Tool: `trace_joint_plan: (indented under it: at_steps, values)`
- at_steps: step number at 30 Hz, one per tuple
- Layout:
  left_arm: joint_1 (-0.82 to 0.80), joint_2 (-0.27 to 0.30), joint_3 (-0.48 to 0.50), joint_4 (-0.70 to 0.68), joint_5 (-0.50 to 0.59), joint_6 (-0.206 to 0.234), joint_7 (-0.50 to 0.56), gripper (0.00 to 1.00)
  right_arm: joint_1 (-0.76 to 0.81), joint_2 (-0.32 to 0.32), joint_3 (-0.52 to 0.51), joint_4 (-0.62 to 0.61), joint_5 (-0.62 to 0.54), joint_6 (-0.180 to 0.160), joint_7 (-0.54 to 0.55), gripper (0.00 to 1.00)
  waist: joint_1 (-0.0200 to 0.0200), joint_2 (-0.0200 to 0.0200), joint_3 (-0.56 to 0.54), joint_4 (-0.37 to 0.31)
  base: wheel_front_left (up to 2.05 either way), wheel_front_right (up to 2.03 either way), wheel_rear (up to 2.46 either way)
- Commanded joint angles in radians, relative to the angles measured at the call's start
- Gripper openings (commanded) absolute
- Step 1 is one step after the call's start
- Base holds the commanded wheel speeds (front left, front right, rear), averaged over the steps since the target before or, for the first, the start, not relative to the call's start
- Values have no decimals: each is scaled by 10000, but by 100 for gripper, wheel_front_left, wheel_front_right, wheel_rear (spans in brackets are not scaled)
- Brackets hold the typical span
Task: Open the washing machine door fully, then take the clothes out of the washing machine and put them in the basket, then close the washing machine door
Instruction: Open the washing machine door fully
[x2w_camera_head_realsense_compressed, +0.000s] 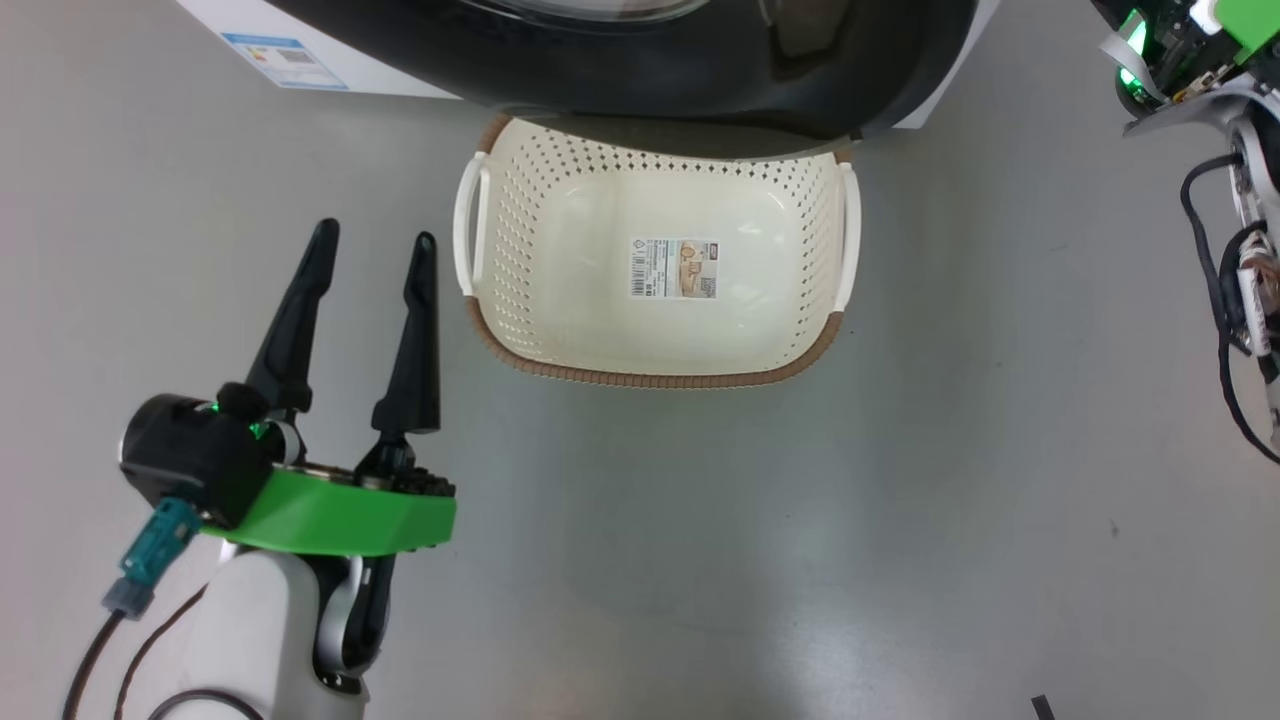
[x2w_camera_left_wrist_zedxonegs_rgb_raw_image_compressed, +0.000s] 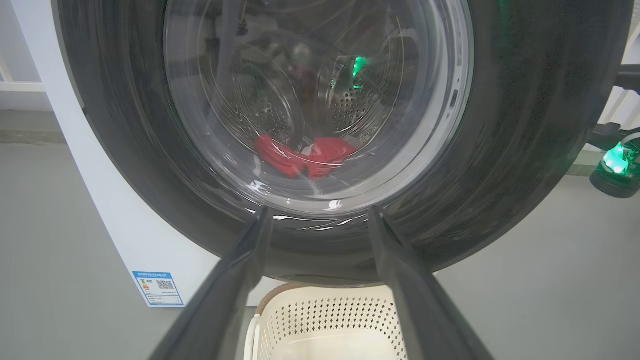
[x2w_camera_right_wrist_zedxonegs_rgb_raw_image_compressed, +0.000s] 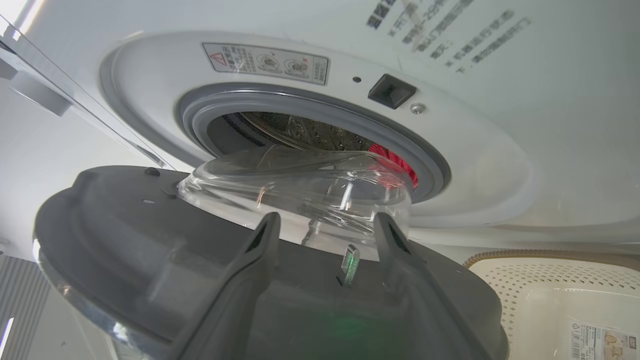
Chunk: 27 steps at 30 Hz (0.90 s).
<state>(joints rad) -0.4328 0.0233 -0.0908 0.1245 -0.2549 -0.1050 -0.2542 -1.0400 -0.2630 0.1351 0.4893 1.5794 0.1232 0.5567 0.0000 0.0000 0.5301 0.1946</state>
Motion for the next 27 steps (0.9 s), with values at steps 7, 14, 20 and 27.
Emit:
trace_joint_plan:
  at_steps: [7,14,20,27]
  values:
    - [-48,269,558,-209,144,-42,-76,100,879,-86,159,-1053,-1623,75,-2365,100,0,0,-13,-381,0,0,0]
    - [-60,269,724,-39,93,-95,-76,100,1537,-860,1799,-1006,-4150,75,-5624,100,0,0,-156,-674,0,0,0]
    - [63,269,761,148,148,-146,-76,100,2129,-1237,2942,-338,-5331,75,-7793,100,0,0,-510,-767,0,0,0]
    - [299,269,883,148,280,-179,-76,100,3054,-1039,1854,-305,-7943,75,-8179,100,0,0,-748,-875,0,0,0]
